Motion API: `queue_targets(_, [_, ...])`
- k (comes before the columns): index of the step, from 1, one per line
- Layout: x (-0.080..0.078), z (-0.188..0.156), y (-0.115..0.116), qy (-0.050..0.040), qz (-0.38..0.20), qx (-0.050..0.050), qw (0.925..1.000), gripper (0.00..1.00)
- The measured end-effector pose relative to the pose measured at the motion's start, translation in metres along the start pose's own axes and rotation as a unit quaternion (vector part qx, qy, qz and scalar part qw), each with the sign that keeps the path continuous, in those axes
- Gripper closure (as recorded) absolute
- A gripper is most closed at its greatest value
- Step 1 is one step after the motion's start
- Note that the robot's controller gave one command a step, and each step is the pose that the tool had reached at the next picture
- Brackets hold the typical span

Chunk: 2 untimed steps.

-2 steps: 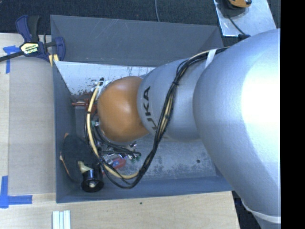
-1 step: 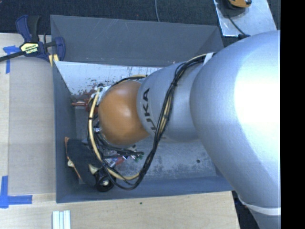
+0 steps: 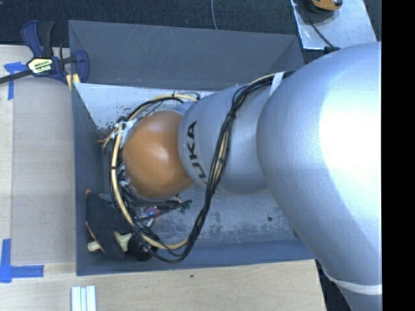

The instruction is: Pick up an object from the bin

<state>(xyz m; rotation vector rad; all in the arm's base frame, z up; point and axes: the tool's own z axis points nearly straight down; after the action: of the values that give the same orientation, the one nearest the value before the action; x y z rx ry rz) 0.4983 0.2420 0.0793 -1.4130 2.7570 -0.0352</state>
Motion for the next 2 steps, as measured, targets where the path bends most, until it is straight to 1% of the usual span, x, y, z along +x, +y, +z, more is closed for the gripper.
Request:
queue_targets(1, [0.0001,0.0000,-0.0001,0.0000,0.000,0.000,1.0000,1.00])
queue_targets(2, [0.0020,0.0015,-0.0076,-0.0037,-0.006,0.001,1.0000,1.00])
